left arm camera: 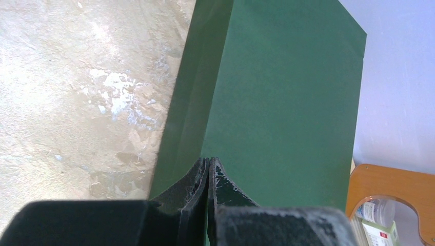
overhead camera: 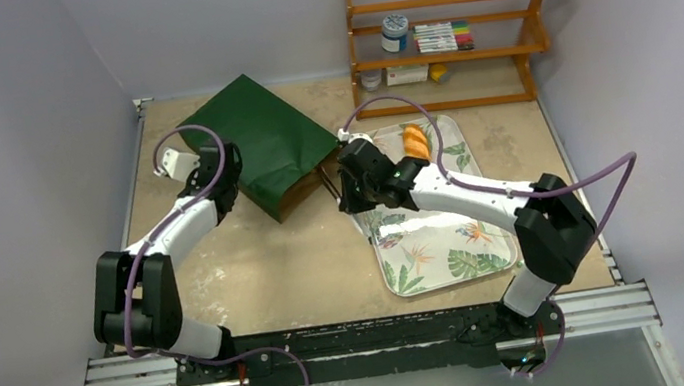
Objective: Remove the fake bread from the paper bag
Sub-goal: Take out the fake bread from the paper bag, then place the fake bread in the container, then take out the fake bread from the paper bag.
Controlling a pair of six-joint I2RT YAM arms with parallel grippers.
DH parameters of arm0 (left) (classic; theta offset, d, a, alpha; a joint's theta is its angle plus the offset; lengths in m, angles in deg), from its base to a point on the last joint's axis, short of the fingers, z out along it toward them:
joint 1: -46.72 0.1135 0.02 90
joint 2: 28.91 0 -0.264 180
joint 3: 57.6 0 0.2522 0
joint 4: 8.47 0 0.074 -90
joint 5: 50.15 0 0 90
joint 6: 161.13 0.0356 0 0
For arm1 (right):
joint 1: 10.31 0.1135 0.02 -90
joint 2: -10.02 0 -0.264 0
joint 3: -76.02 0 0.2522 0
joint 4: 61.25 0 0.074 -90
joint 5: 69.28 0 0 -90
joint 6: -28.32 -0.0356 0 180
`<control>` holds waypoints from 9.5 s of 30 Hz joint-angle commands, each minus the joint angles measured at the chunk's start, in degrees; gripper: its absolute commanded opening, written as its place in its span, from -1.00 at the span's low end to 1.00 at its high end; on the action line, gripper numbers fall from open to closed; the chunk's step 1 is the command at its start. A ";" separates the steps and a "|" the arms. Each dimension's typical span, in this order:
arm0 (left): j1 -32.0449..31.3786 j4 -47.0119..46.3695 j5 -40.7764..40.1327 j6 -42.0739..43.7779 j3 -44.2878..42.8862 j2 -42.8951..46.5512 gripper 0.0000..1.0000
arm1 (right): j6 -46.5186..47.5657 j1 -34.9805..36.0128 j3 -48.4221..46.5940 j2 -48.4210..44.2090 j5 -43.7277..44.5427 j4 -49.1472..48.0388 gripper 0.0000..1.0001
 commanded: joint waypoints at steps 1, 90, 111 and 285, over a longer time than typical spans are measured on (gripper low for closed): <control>-0.36 -1.17 -1.41 -0.49 -2.83 0.06 -1.00 | -3.19 0.23 1.83 -4.57 2.30 -1.31 -1.00; 2.19 2.46 0.41 3.58 -3.44 2.77 -1.00 | -17.87 -21.02 21.12 -28.81 23.37 3.74 -1.00; 2.62 2.84 0.54 3.78 -2.54 3.63 -1.00 | -20.51 -21.08 29.75 -25.77 18.88 -1.62 -0.87; 5.62 0.50 5.89 4.61 -5.95 -2.26 -0.56 | -19.50 -8.56 15.20 2.05 -29.39 -34.80 -0.26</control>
